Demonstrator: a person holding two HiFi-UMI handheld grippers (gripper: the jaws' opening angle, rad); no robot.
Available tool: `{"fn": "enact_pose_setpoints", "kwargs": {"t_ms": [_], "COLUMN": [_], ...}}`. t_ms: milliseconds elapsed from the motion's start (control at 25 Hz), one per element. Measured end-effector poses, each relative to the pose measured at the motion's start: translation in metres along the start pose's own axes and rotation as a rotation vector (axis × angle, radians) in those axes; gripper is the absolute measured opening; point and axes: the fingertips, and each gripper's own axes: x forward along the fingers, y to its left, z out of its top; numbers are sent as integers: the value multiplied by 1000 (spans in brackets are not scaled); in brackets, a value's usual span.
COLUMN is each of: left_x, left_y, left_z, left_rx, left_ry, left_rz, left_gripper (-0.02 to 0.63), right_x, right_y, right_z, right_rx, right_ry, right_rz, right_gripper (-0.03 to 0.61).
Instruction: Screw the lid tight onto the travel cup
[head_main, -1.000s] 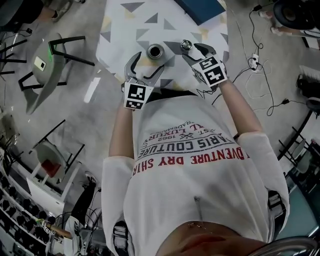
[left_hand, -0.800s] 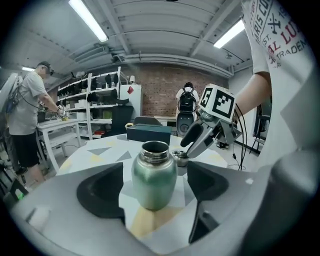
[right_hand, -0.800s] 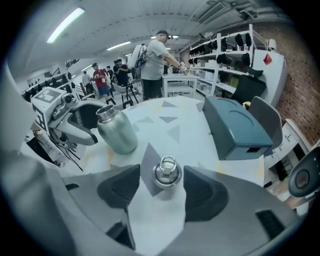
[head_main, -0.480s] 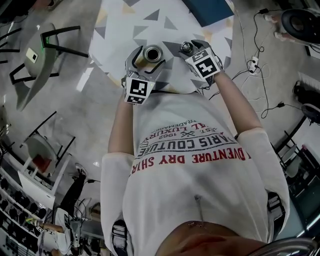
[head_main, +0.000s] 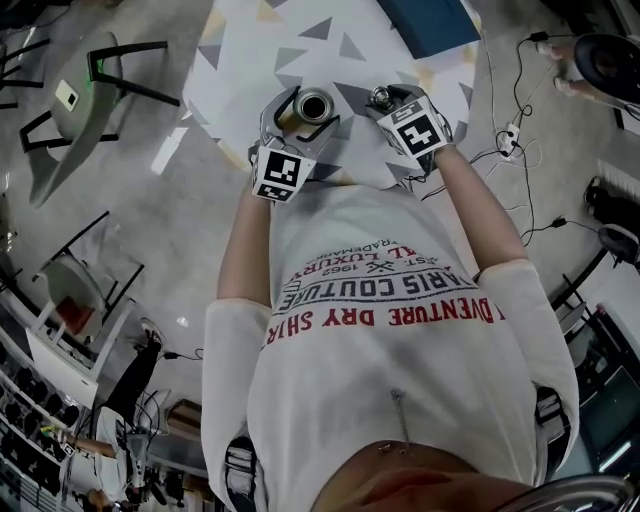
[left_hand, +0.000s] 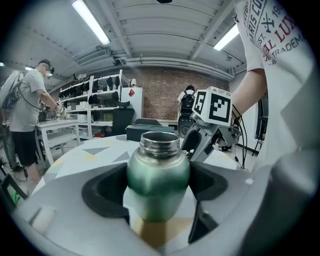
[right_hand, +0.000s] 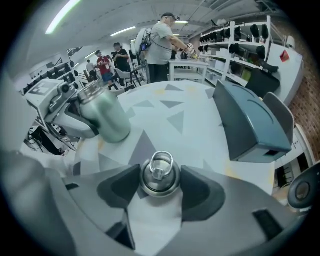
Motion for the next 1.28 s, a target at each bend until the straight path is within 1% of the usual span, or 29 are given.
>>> {"fn": "enact_pose_setpoints", "kwargs": {"t_ms": [200, 440, 520, 600, 720, 840, 920, 1000, 1200, 1280], "left_x": [2, 2, 2, 2, 1, 1, 1, 1, 2, 2], "left_y": [1, 1, 1, 0, 0, -1, -1, 0, 0, -1], "left_z": [0, -1, -1, -2, -3, -2, -1, 0, 1, 1], "left_rx": [5, -6, -7, -10, -16, -26, -31, -30, -39, -45], "left_ry": [-17, -23, -27, -25, -22, -20, -20, -22, -29, -30], "left_rz": [-10, -14, -14, -15, -16, -14, -13, -16, -25, -23], "left_gripper": [376, 377, 376, 377, 377, 377, 377, 377, 377, 377], "right_x": [-9, -37, -48, -60, -73, -80, -82, -81, -70, -65], "right_y": [1, 14, 26, 41, 68, 94, 108, 118, 129, 129], "right_z": [7, 46, 62, 78, 97, 112, 119, 125, 124, 120], "right_rx": [-49, -149, -218, -309, -443, -533, -577, -629, -740, -769], "right_ry": [-8, -90, -129, -162, -186, -203, -205, -193, -112, -85], "right_rz": [17, 71, 108, 153, 215, 286, 327, 346, 383, 396], "right_gripper": [258, 258, 258, 258, 258, 258, 258, 258, 258, 258]}}
